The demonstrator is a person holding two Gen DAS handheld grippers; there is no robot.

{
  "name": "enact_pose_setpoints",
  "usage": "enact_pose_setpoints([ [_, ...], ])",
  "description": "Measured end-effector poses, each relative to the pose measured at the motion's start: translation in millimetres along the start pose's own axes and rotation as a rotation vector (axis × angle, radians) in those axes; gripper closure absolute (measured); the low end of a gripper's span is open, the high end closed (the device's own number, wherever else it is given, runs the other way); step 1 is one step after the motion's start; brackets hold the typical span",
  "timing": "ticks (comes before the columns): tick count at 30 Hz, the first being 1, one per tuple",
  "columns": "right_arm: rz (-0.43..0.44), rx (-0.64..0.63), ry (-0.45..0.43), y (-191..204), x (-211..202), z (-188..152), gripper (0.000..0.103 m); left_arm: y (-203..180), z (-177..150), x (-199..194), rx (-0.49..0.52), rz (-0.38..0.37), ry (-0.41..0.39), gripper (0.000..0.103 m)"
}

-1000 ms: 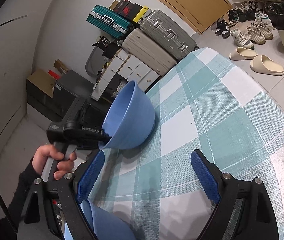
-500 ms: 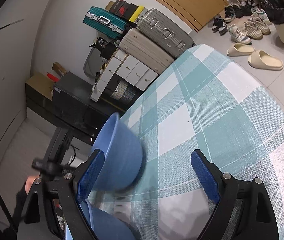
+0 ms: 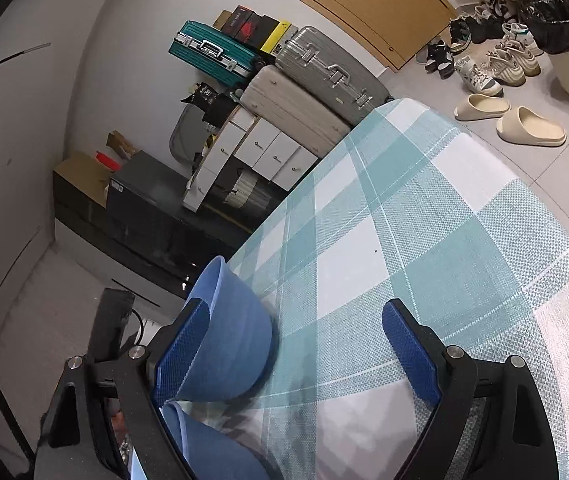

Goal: Organize plates and bowls

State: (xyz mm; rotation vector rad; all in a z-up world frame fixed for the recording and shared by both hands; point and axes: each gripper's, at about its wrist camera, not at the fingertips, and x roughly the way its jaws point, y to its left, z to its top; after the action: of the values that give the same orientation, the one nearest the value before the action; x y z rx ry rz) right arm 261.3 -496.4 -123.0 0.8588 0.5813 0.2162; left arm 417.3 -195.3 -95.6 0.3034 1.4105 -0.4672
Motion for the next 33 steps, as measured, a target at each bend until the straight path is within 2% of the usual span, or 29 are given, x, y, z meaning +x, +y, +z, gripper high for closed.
enact_pose_setpoints([
  [4,-0.008,0.011,0.014,-3,4,1,0.013,2,2,0,-0.018,-0.015,-0.018,0.058],
  [8,-0.009,0.03,0.011,-7,4,1,0.013,5,-12,-11,-0.014,0.006,-0.051,0.057],
  [14,-0.007,0.033,0.004,-8,1,0,0.013,10,-11,-17,-0.021,0.01,-0.102,0.057],
  [19,-0.044,0.01,0.018,-2,7,0,0.013,10,-16,-19,-0.021,0.081,-0.144,0.056],
  [24,-0.04,0.053,0.108,10,16,6,0.013,5,-15,-13,-0.022,0.074,-0.159,0.054],
  [33,-0.174,-0.044,0.261,78,33,54,0.013,5,-19,-13,-0.015,0.057,-0.168,0.052],
])
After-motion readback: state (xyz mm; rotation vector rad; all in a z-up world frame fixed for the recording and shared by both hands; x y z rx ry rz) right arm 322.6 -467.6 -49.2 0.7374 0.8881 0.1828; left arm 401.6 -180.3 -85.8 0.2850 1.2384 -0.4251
